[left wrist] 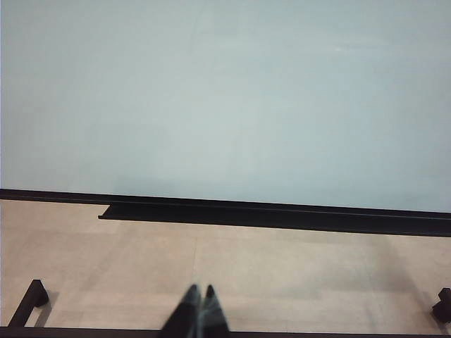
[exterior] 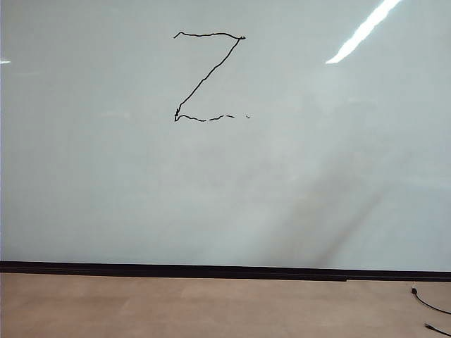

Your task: Pick up the pen on the shelf to the right of the whiteboard and write the letter Z.

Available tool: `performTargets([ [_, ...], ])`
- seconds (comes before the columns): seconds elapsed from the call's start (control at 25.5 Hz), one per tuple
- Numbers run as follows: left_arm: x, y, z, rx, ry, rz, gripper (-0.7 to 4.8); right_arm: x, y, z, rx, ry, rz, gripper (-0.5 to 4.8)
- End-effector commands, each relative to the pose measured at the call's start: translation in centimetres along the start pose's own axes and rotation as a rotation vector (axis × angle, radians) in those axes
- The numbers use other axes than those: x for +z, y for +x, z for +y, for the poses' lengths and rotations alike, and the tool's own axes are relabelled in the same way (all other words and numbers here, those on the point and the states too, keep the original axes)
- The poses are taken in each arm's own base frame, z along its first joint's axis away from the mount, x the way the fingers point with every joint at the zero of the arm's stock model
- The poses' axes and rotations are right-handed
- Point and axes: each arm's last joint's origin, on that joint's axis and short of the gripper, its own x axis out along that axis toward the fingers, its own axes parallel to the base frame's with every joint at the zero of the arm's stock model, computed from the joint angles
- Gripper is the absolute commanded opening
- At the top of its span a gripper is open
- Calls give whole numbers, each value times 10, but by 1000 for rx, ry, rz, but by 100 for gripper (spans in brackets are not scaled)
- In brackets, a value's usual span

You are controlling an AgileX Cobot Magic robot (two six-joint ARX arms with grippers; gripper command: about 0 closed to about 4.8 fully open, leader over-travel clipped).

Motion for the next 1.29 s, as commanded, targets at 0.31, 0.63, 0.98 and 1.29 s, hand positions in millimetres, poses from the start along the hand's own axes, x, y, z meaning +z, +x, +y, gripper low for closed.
performTargets([
  [0.31,1,0,0,-1,4,-7,-5,3,-1,-3,-46,19,-26,-5],
  [0.63,1,0,0,-1,4,-7,-4,3,-1,-3,-38,20,-18,-5],
  [0.98,1,0,0,-1,4,-7,-5,3,-1,-2,-28,20,-15,-5],
  [1.29,1,0,0,-1,4,-7,-4,3,-1,-2,-28,20,-15,-5],
])
